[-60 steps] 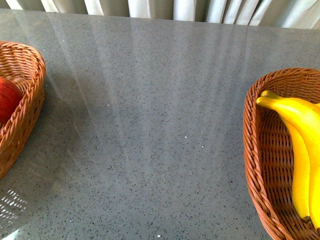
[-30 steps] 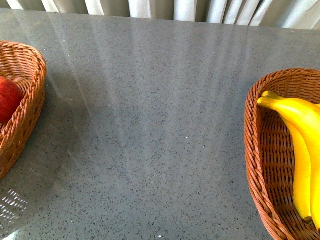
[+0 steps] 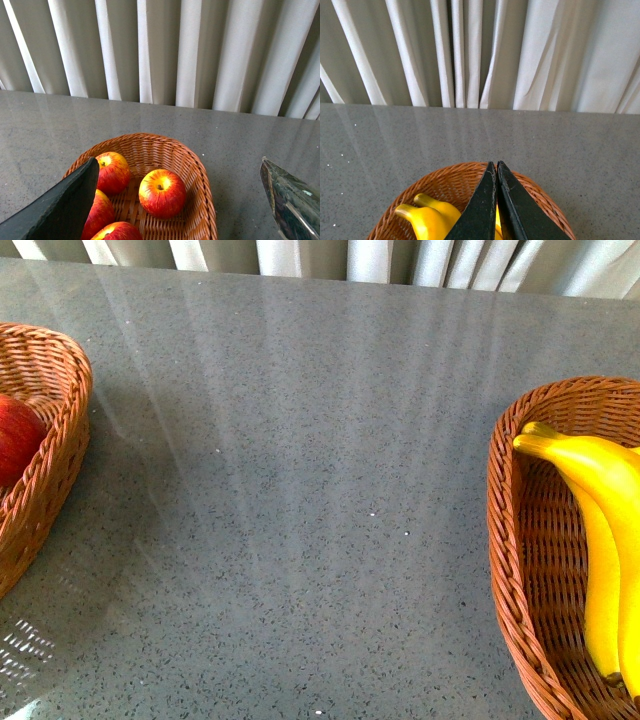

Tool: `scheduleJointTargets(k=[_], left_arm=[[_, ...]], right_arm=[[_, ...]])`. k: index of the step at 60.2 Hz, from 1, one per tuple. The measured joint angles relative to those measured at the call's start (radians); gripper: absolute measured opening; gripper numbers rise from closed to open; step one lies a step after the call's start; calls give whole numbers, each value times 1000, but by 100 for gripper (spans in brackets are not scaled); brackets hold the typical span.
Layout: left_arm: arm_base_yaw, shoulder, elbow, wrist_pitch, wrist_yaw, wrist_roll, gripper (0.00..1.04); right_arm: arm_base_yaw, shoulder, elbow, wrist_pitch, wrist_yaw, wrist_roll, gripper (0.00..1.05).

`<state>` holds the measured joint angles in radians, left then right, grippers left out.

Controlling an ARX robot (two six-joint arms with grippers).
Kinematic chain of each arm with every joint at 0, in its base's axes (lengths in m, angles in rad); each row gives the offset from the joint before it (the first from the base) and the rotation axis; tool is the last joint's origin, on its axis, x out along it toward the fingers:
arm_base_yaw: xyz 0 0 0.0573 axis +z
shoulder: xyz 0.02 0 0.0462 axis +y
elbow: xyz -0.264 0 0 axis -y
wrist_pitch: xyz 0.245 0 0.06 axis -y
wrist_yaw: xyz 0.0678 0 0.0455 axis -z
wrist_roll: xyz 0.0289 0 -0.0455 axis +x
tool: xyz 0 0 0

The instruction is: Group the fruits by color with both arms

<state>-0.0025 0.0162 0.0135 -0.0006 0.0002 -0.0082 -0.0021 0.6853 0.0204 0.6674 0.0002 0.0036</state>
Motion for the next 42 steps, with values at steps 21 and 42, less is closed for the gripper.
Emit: scheduleJointTargets(k=[21,42], left_arm=[[0,0,0,0,0,0,96],[0,0,0,0,0,0,96]], right_arm=[[0,-258,-2,-243,0,0,2],[0,-431,-2,-412,0,0,2]])
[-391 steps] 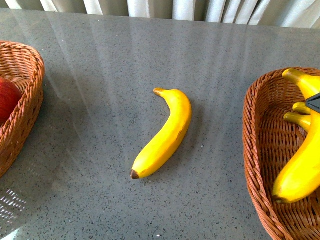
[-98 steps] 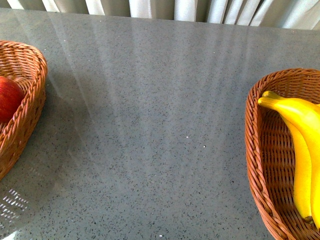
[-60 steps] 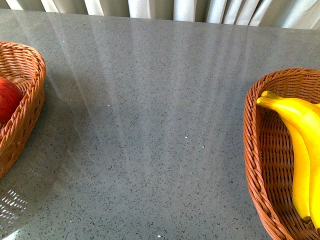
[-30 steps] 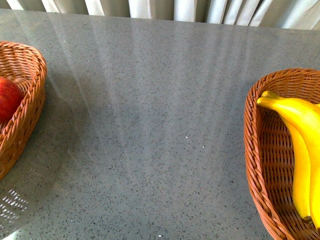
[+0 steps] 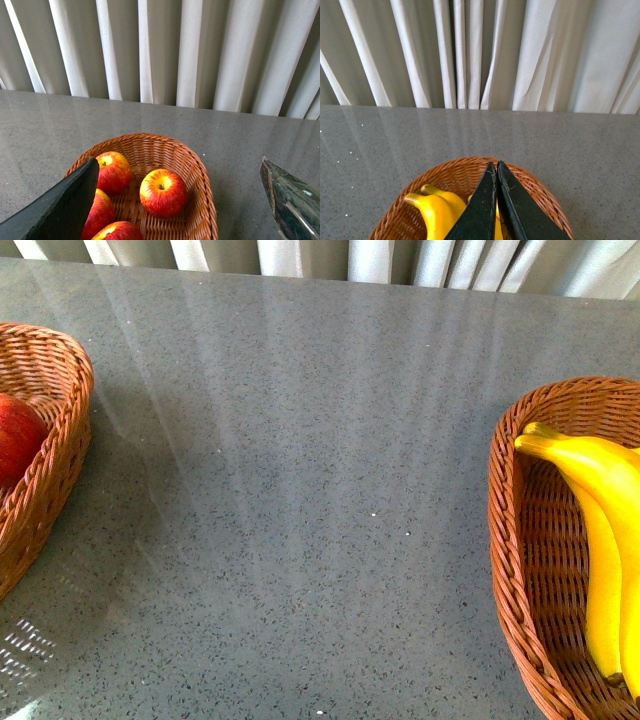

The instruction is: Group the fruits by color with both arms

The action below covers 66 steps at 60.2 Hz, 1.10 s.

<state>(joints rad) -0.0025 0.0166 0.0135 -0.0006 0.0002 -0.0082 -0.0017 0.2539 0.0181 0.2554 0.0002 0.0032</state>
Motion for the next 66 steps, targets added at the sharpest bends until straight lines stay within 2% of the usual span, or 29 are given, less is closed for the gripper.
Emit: scheduleJointTargets(k=[14,21,36,40,47,56,66], left_arm=[[0,0,0,0,0,0,96],[0,0,0,0,0,0,96],[0,0,0,0,0,0,96],[0,0,0,0,0,0,96],[0,0,0,0,0,0,96],[0,0,0,0,0,0,96],[0,0,0,0,0,0,96]], right_arm=[[0,-80,0,-80,0,0,2],[0,-230,0,-246,0,0,2],[0,-247,0,-253,0,0,2],[0,-247,0,-253,0,-1,11],[0,-247,0,-253,0,-1,39],[0,-247,0,-253,0,-1,69],[0,-248,0,-253,0,-1,96]])
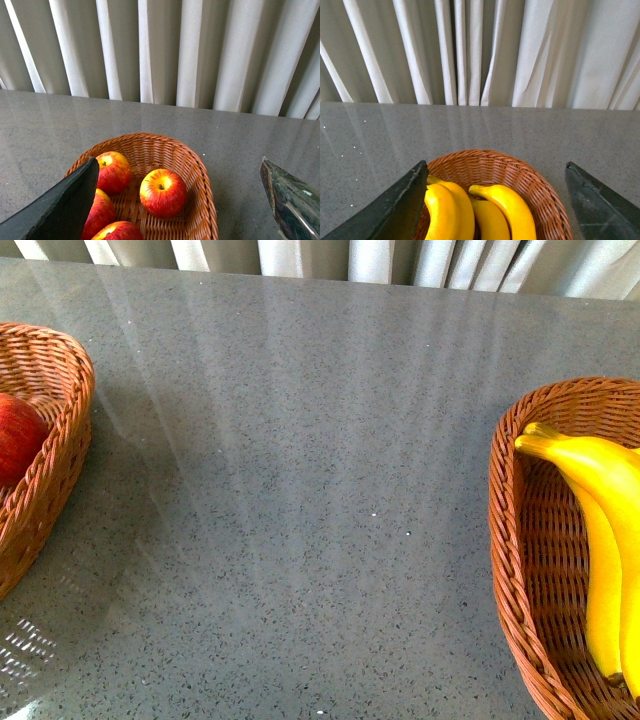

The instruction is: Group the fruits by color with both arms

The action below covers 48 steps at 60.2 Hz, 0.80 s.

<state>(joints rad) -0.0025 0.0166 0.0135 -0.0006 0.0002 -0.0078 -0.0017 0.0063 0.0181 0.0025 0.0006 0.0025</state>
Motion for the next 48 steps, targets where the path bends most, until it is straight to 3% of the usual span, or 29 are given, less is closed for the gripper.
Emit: scheduleJointTargets(k=[48], left_arm=[[0,0,0,0,0,0,96]], right_arm=[[0,0,0,0,0,0,96]])
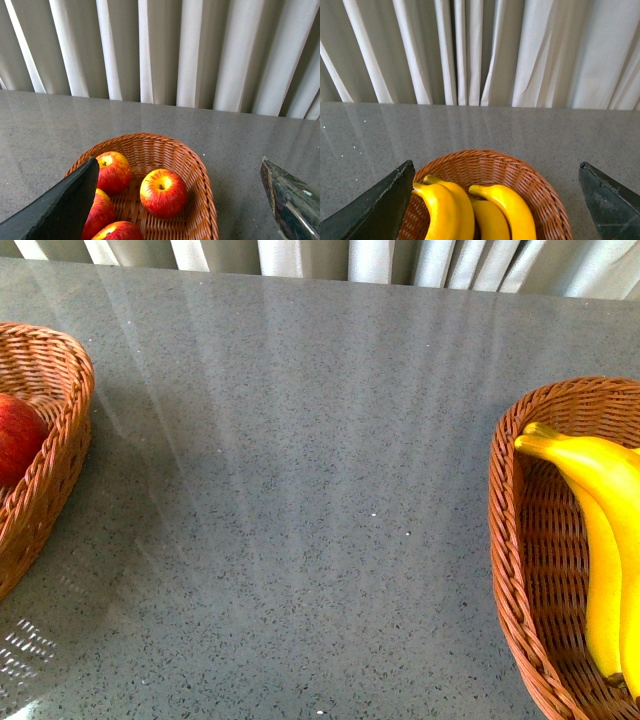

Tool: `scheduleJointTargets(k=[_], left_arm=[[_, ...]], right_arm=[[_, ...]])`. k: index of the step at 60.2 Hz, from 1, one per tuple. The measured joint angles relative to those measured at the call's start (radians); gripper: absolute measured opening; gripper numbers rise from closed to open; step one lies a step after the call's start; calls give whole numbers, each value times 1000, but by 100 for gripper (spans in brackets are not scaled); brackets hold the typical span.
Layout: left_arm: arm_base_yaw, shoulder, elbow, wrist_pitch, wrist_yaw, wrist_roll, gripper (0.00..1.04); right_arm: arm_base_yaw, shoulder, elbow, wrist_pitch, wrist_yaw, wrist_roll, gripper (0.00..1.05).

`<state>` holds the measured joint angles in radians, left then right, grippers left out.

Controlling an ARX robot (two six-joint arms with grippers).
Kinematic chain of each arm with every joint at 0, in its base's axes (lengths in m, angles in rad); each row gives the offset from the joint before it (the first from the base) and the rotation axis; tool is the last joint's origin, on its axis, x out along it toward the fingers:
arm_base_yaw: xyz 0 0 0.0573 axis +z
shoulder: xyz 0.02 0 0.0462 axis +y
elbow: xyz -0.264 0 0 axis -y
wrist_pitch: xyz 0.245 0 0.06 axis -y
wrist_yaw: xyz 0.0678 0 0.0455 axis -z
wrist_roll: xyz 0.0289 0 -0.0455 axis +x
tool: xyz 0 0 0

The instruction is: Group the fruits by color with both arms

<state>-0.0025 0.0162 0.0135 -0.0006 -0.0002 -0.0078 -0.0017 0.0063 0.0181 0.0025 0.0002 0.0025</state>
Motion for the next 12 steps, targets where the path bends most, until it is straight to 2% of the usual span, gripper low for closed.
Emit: scheduleJointTargets(k=[12], left_arm=[[0,0,0,0,0,0,96]], right_arm=[[0,0,0,0,0,0,96]])
